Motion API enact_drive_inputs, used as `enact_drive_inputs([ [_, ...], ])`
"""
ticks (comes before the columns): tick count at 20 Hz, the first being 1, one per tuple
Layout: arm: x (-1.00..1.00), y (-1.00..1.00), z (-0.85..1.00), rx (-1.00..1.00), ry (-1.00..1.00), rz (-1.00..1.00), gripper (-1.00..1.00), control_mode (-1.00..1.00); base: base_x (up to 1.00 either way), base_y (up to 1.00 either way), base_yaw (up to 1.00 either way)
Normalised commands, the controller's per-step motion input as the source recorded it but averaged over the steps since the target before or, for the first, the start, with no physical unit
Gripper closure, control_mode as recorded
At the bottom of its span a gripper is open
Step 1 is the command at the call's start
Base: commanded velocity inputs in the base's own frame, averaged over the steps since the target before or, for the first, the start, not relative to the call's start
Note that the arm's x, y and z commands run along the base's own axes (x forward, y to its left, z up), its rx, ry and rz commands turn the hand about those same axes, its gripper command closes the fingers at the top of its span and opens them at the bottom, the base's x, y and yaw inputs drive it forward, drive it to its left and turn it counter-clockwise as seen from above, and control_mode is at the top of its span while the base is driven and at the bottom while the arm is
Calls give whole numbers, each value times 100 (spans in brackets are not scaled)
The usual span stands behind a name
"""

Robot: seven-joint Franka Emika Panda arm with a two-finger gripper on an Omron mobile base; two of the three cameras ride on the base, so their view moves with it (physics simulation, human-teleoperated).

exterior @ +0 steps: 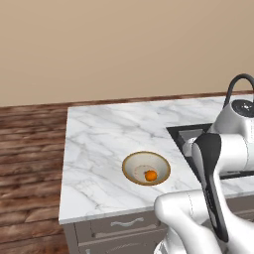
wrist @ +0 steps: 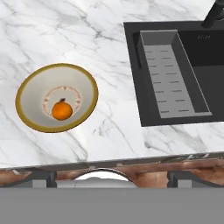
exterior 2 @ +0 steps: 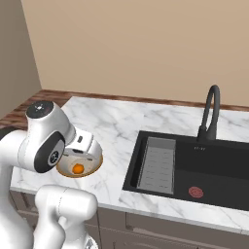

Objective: Pick the bell peppers from the cabinet and place them in one bowl. Pick the tangerine from the sink and place it in the other bowl.

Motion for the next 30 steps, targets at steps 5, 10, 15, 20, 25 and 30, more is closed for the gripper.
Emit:
enact_drive_inputs([
  [5, 0, 0, 0, 0, 0, 0, -100, -100, 0, 0, 0],
  [10, 0, 0, 0, 0, 0, 0, -100, -100, 0, 0, 0],
  [15, 0, 0, 0, 0, 0, 0, -100, 100, 0, 0, 0],
  [20, 0, 0, 0, 0, 0, 0, -100, 100, -48, -8, -1],
  [25, 0, 0, 0, 0, 0, 0, -100, 100, -94, -25, -6],
  [30, 0, 0, 0, 0, 0, 0, -100, 100, -37, -18, -15],
])
